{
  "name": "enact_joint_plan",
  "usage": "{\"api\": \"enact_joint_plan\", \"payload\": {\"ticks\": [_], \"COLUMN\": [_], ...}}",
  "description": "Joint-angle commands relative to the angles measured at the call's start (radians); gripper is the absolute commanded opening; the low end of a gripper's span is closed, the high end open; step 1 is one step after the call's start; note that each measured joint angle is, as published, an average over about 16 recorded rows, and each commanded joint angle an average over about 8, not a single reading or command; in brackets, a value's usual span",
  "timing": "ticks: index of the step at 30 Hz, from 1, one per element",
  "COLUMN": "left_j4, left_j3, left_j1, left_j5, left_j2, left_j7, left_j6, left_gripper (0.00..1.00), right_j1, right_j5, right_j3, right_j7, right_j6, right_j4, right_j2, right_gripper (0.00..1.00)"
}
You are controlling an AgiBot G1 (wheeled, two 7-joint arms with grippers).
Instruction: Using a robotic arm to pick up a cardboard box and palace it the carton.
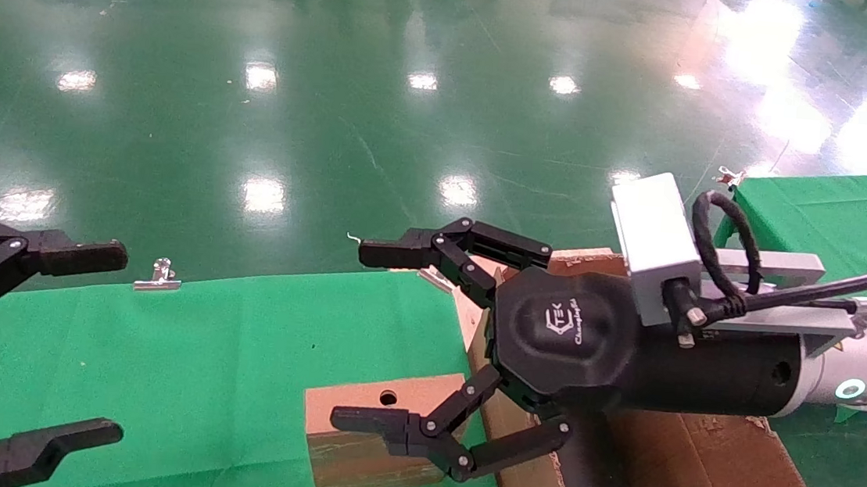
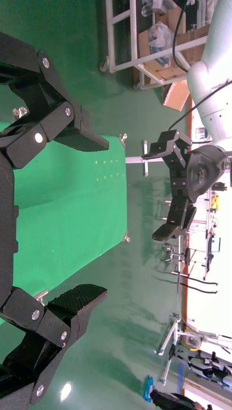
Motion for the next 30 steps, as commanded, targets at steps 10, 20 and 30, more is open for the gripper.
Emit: {"api": "enact_joint_plan", "payload": {"ticks": [10, 20, 30], "left_j4": [0.0, 0.0, 0.0], "left_j3": [0.0, 0.0, 0.0], "left_j1": [0.0, 0.0, 0.0], "left_j5": [0.0, 0.0, 0.0], "left_j2": [0.0, 0.0, 0.0], "left_j7": [0.0, 0.0, 0.0], "left_j6": [0.0, 0.0, 0.0], "left_gripper": [1.0, 1.0, 0.0], "right_j1": [0.0, 0.0, 0.0], "right_j5": [0.0, 0.0, 0.0], "right_j3": [0.0, 0.0, 0.0], "right_j7": [0.0, 0.0, 0.0], "right_j6": [0.0, 0.0, 0.0], "right_j4": [0.0, 0.0, 0.0], "right_j2": [0.0, 0.0, 0.0], "right_gripper": [1.0, 1.0, 1.0]}}
